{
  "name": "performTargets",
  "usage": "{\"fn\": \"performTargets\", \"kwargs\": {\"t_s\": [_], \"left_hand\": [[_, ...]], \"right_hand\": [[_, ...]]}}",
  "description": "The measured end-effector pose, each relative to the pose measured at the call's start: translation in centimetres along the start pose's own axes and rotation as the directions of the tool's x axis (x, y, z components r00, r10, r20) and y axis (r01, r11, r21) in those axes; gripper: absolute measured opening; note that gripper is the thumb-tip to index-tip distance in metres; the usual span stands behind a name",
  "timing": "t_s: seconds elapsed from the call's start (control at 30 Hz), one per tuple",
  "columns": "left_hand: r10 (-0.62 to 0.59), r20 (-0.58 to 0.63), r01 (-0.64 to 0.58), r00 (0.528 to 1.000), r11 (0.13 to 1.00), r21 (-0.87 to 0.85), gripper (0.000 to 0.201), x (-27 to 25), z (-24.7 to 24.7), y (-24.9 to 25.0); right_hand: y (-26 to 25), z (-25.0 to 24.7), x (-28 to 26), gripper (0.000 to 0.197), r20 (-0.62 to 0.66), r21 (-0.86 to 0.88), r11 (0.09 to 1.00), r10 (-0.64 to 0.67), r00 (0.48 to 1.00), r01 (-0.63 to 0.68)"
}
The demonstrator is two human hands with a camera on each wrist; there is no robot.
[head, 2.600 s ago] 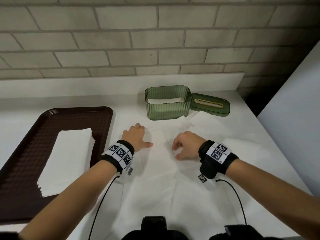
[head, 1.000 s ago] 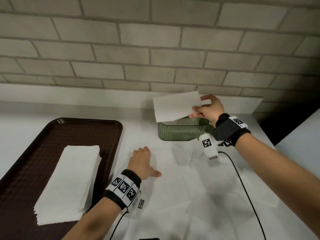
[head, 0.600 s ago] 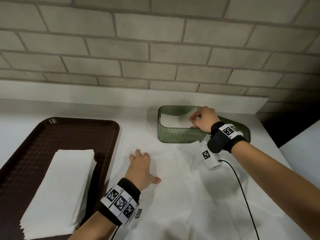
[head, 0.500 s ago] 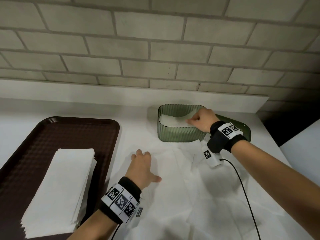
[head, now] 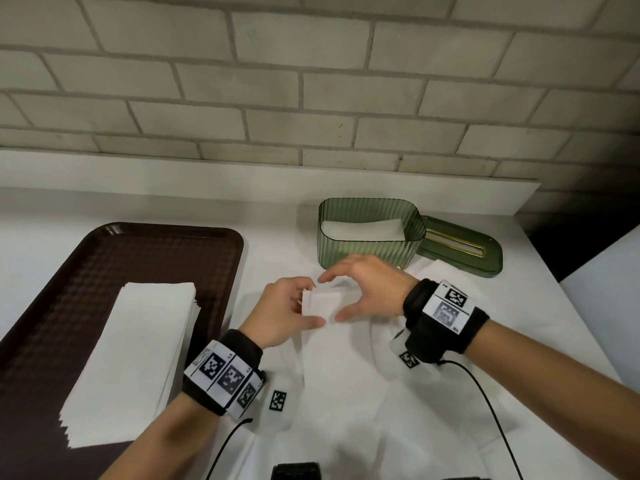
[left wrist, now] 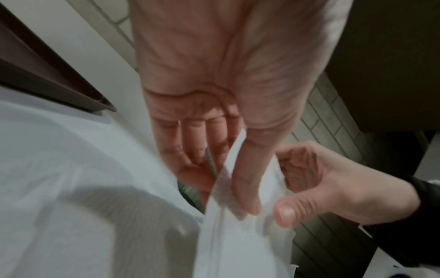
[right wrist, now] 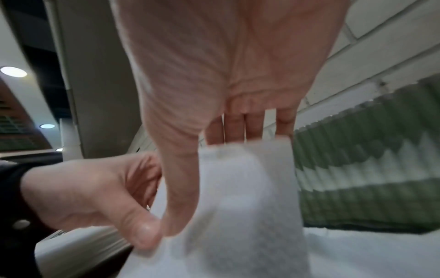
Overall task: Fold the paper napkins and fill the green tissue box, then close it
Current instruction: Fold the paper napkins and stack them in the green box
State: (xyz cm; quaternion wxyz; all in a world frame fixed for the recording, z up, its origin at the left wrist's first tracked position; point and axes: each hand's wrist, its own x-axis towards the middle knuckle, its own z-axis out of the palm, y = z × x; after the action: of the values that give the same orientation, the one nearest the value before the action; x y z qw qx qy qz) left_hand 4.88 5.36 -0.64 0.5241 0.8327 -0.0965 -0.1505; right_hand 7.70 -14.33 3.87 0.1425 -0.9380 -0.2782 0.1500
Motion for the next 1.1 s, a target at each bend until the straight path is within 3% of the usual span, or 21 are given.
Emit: {"fn": "performTargets", "kwargs": {"t_s": [0.1,0.23,0.33,0.43,0.53,0.6,0.67,0.73,0.77,0.87,0.93,1.1], "left_hand": [[0.067,-0.027,-0.070,0.997,0.989,-0.130,0.027,-0.4,-0.3,0.5],[0.052,-0.028,-0.057,0.998,0.971,-0.234,0.045,-1.1,-0.7,1.0],[0.064,-0.012,-0.065,0.998,0.979,-0.193,0.069,-1.5,-1.0,1.1],[0.000,-0.125,-0.040,0.992,0.949,-0.314,0.051,-2.0,-1.8,1.4],[-0.017,-0.346,-0.111,0.938,0.931,-0.348,0.025,-2.6,-2.4,1.3],[0.042,-0.448,-0.194,0.893,0.935,-0.298,0.019,-3.0,-2.5,1.0],[0.114,-0.466,-0.205,0.878,0.967,-0.150,0.011,-3.3,-2.5,0.5],[0.126,-0.429,-0.095,0.895,0.991,0.093,0.015,-3.4,-2.3,-0.1],[0.114,-0.387,-0.014,0.915,0.968,0.252,0.020,-3.4,-2.2,-0.4],[0.059,-0.240,0.112,0.969,0.759,0.641,0.029,-3.7,-1.4,-0.5],[0.059,-0.232,0.113,0.971,0.739,0.664,0.028,-3.7,-1.5,-0.4],[-0.041,-0.228,0.131,0.973,0.909,0.396,0.017,-3.0,-2.2,0.1]], "right_hand": [[-0.7,-0.9,0.1,0.017,0.061,0.043,0.998,0.038,0.997,-0.040],[-0.8,-2.3,-0.2,0.021,-0.025,0.323,0.946,0.034,0.999,-0.024],[-0.7,-2.6,-0.4,0.017,-0.159,0.622,0.783,0.112,0.981,0.012],[-0.2,-2.2,-0.8,0.018,-0.232,0.787,0.615,0.219,0.948,0.051],[0.4,-1.1,-1.5,0.021,-0.262,0.834,0.545,0.255,0.931,0.086],[0.7,-0.1,-1.9,0.024,-0.273,0.847,0.517,0.225,0.935,0.123],[1.0,1.1,-2.2,0.026,-0.269,0.855,0.501,0.218,0.938,0.129],[1.4,2.3,-2.3,0.020,-0.261,0.838,0.536,0.231,0.937,0.101],[1.6,3.0,-2.3,0.018,-0.250,0.799,0.598,0.237,0.939,0.062],[2.0,4.6,-2.5,0.026,-0.187,0.505,0.848,0.286,0.940,-0.158],[1.9,4.3,-2.6,0.028,-0.182,0.384,0.893,0.323,0.929,-0.235],[1.7,2.5,-2.7,0.025,-0.150,0.359,0.901,0.314,0.937,-0.245]]}}
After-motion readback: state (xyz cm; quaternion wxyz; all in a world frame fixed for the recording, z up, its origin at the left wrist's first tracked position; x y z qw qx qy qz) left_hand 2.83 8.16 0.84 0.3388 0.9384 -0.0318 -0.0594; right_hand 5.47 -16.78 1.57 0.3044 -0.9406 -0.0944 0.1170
